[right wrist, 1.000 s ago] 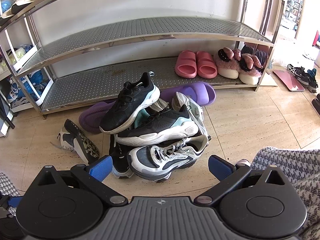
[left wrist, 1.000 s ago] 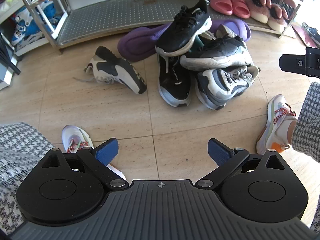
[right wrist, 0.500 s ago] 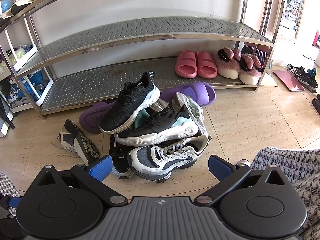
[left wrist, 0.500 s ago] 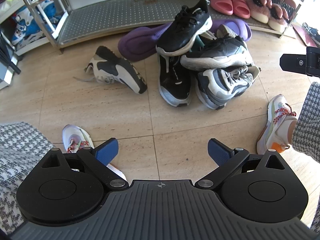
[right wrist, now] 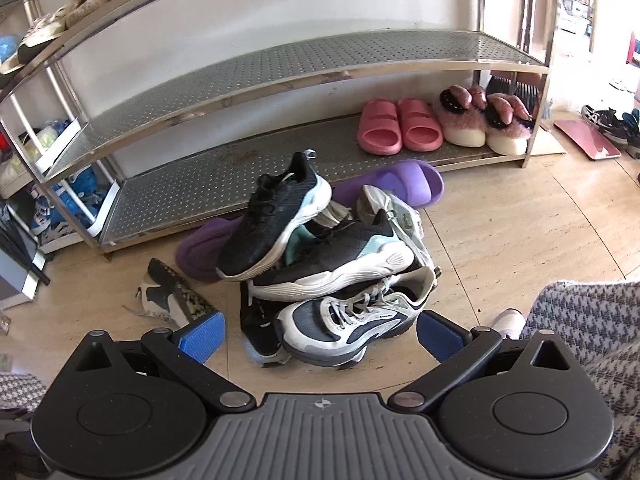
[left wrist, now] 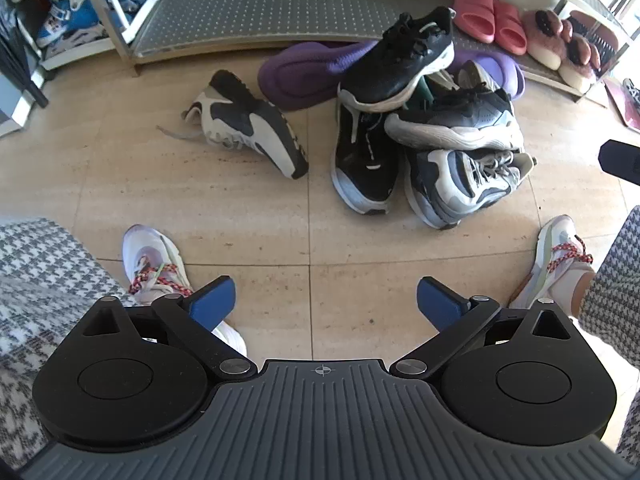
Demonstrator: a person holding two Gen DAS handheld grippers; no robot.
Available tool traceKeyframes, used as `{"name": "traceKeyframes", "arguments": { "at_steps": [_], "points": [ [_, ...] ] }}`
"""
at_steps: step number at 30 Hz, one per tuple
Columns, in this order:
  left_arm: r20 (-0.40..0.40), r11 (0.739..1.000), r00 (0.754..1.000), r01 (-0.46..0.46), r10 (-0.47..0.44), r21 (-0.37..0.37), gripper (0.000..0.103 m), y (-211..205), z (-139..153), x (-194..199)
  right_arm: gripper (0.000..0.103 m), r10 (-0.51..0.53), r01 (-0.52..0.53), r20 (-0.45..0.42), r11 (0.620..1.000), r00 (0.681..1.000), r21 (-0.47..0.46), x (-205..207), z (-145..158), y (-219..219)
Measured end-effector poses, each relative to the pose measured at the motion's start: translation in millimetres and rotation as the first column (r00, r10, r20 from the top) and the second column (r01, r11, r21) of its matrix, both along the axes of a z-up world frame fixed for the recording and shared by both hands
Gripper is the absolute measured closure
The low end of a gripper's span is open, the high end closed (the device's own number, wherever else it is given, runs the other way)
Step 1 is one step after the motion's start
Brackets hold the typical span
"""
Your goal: Organize scattered shoes
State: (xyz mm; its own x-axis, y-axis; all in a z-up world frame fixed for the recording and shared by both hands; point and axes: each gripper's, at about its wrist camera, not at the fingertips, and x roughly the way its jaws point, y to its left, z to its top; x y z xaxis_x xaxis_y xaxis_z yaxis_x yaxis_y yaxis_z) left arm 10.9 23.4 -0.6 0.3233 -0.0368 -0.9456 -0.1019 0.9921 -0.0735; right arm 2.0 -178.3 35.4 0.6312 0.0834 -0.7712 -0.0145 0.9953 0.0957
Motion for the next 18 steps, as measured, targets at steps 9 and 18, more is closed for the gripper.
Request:
{"name": "traceKeyframes", "arguments": {
  "at_steps": [9,18],
  "points": [
    [0.016,0.999,1.000,0.015,-0.014,-0.046,0.001,0,15,-5,0.000,-0.051,0.051,-0.009,0.999,0.999,-0.014,-2,6,4],
    [-0.097,0.999,0.995,0.038,-0.037,0.010,0.015,3,4,0,0.006,-0.043,0.049,-0.073,0.995,0.996,0.083,5,-19,-10]
  ]
}}
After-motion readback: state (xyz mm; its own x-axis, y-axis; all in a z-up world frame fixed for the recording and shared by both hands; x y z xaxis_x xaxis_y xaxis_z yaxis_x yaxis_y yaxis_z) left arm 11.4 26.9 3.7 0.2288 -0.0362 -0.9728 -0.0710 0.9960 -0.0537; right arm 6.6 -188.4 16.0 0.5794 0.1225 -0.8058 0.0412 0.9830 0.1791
